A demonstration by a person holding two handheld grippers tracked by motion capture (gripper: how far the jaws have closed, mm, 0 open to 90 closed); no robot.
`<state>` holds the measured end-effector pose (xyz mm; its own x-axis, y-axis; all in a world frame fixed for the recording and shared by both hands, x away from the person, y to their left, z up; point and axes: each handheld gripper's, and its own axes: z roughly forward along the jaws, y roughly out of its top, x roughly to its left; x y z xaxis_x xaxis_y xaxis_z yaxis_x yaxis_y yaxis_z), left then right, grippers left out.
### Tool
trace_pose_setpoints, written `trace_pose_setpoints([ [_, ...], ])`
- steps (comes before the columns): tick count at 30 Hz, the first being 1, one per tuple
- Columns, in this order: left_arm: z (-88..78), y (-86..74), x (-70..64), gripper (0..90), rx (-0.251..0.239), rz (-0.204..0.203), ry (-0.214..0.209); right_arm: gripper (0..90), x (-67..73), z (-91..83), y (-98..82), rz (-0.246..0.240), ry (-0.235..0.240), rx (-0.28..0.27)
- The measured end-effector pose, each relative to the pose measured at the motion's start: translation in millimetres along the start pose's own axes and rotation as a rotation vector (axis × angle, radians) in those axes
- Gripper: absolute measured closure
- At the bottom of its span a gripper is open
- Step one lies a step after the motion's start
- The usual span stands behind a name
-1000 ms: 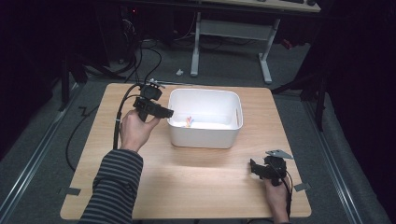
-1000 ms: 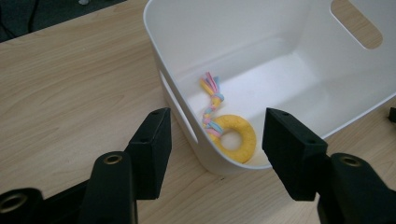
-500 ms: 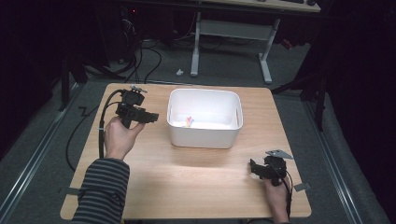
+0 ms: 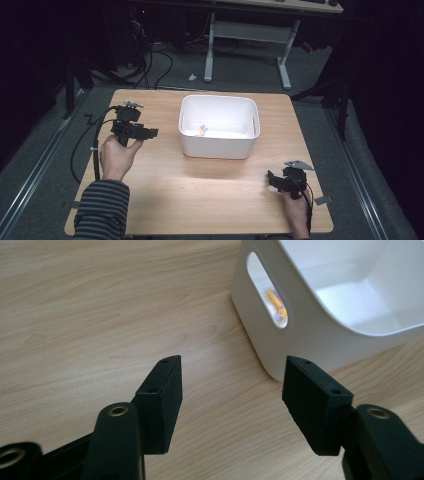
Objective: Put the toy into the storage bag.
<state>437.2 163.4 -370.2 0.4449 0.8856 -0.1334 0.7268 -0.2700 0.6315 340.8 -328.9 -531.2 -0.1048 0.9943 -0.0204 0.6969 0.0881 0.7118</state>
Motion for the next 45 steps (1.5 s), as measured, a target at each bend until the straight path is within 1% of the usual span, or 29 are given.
trace_pose_setpoints([
  [6, 3.6, -16.4, 8.6, 41.5, 0.002, -0.028, 0.001, 18.1, 0.1, 0.0, 0.0, 0.000, 0.000, 0.000],
  [12, 9.9, -36.5, 16.7, 41.1, 0.006, -0.065, 0.001, 18.1, 0.2, -0.1, -0.1, -0.001, 0.001, 0.000],
  [14, 12.9, -43.2, 16.6, 40.8, 0.018, -0.057, 0.025, 18.1, 0.2, -0.1, -0.1, -0.001, 0.001, 0.000],
  [15, 14.5, -46.7, 16.3, 40.7, 0.022, -0.053, 0.031, 18.1, 0.1, -0.1, -0.1, -0.001, 0.001, 0.000],
  [17, 18.1, -53.8, 16.2, 40.5, 0.023, -0.058, 0.028, 18.1, 0.2, -0.1, -0.1, -0.001, 0.001, 0.000],
  [20, 25.4, -64.5, 15.8, 40.1, 0.029, -0.062, 0.040, 18.1, 0.1, -0.1, -0.1, -0.001, 0.000, 0.000],
  [25, 37.4, -79.8, 15.6, 39.9, 0.047, -0.076, 0.037, 18.1, 0.2, -0.1, -0.1, -0.001, 0.001, 0.000],
  [27, 41.0, -85.2, 15.0, 39.4, 0.050, -0.072, 0.030, 18.1, 0.2, -0.1, -0.1, -0.001, 0.000, 0.000],
  [29, 44.9, -91.1, 13.1, 38.4, 0.054, -0.057, 0.033, 18.1, 0.1, -0.1, -0.1, -0.001, 0.000, 0.001],
  [32, 51.4, -100.7, 11.3, 38.0, 0.059, -0.055, 0.028, 18.1, 0.2, -0.1, -0.1, -0.001, 0.000, 0.000],
  [33, 54.0, -104.1, 10.9, 37.8, 0.056, -0.059, 0.027, 18.1, 0.3, -0.1, 0.0, 0.001, 0.000, 0.000],
  [35, 59.6, -111.2, 10.9, 37.2, 0.056, -0.074, 0.009, 18.1, 0.3, -0.1, 0.0, 0.001, 0.000, 0.000],
  [37, 67.1, -118.8, 10.8, 36.9, 0.062, -0.084, 0.010, 18.1, 0.3, -0.1, 0.0, 0.001, 0.000, 0.000],
  [40, 75.9, -129.6, 9.1, 37.1, 0.046, -0.087, 0.038, 18.1, 0.3, -0.1, 0.0, 0.001, 0.000, 0.001],
  [41, 78.0, -132.8, 8.1, 37.1, 0.040, -0.081, 0.053, 18.1, 0.3, -0.1, 0.0, 0.001, 0.000, 0.000],
  [42, 78.9, -135.9, 6.6, 36.9, 0.017, -0.070, 0.068, 18.1, 0.3, -0.1, 0.0, 0.001, 0.000, 0.000],
  [43, 79.5, -138.5, 5.1, 36.9, -0.006, -0.069, 0.079, 18.1, 0.3, 0.0, 0.0, 0.001, 0.000, 0.000],
  [45, 80.4, -142.5, 3.3, 36.1, -0.039, -0.067, 0.084, 18.1, 0.3, -0.1, 0.0, 0.001, 0.000, 0.000],
])
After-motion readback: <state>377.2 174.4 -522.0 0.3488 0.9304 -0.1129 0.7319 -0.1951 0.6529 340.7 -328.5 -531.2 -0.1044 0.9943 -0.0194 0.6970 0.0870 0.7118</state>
